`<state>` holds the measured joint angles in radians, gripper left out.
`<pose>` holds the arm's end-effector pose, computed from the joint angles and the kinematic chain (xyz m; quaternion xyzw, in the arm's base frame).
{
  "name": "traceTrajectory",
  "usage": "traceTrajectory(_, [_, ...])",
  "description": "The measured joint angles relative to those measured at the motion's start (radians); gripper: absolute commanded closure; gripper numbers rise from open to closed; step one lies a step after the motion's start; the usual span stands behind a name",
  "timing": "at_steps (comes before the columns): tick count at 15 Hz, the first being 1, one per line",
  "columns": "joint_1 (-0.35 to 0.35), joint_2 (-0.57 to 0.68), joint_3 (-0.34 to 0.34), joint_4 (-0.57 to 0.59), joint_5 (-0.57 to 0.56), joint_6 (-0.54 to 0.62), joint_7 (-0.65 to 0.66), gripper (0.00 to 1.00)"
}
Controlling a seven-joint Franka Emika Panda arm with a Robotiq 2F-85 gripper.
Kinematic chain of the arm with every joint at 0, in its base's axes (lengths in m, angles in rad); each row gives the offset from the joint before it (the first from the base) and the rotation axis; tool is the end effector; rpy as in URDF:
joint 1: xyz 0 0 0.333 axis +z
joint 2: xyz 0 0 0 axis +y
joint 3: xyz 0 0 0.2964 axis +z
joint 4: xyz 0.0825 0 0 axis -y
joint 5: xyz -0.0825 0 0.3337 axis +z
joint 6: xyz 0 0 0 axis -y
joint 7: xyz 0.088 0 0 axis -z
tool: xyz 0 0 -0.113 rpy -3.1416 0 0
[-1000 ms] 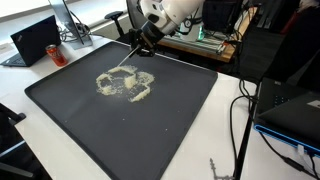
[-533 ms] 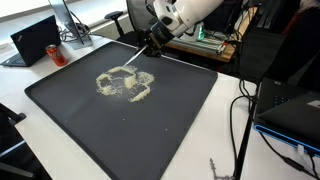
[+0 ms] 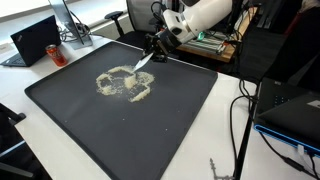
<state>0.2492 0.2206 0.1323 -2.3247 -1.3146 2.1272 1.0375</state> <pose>0.4502 0.1298 0.2557 0.8764 0.1496 0.1598 0.4289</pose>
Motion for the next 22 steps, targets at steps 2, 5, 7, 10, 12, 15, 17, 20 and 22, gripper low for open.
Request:
traceTrajectory(2, [-0.001, 0.0, 0.0, 0.0, 0.0, 0.0, -0.003, 0.99])
traceTrajectory(5, [0.001, 0.007, 0.016, 0.001, -0.007, -0.002, 0.002, 0.99])
traceTrajectory(7, [0.007, 0.026, 0.034, 0.004, -0.019, -0.002, 0.006, 0.99])
traceTrajectory(10, [0.018, 0.067, 0.058, 0.02, -0.046, -0.003, 0.019, 0.99])
traceTrajectory(12, [0.027, 0.096, 0.069, 0.035, -0.059, -0.007, 0.022, 0.99])
traceTrajectory(15, [0.041, 0.133, 0.079, 0.054, -0.081, -0.016, 0.023, 0.99])
traceTrajectory(17, [0.047, 0.151, 0.085, 0.062, -0.084, -0.018, 0.022, 0.99])
traceTrajectory(20, [0.05, 0.17, 0.097, 0.064, -0.082, -0.019, 0.001, 0.99])
traceTrajectory(22, [0.05, 0.175, 0.103, 0.064, -0.079, -0.019, -0.025, 0.99])
